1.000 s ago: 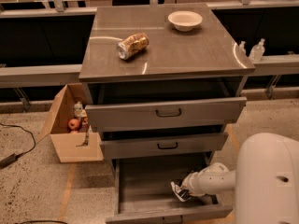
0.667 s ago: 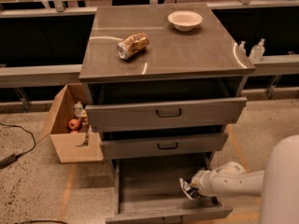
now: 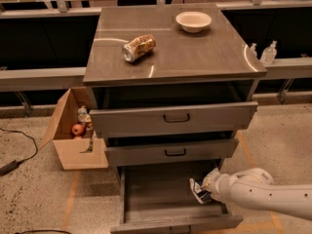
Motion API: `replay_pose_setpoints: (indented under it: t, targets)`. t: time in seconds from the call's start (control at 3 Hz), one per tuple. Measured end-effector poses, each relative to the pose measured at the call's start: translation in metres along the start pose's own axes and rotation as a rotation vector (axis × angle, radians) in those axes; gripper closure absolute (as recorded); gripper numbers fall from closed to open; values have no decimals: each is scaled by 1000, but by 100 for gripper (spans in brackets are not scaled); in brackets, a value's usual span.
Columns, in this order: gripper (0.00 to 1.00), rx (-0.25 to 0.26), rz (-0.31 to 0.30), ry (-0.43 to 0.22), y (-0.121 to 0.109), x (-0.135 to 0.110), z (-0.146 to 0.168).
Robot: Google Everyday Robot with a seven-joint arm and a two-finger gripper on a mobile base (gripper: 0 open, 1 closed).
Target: Pick blue chip bag from bottom drawer and place on counter
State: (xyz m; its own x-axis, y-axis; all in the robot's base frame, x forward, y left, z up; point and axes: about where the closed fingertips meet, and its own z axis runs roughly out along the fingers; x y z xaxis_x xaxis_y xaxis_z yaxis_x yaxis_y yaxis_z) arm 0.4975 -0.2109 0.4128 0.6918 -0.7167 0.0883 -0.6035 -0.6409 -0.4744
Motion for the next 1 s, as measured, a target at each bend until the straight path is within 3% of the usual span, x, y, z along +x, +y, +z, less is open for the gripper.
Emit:
replay_pose_setpoints:
  t: [0.33,1.0]
  targets:
    - [100,-2,1,-3,1,-1,2]
    - [100,136,21,83,-37,7,-72]
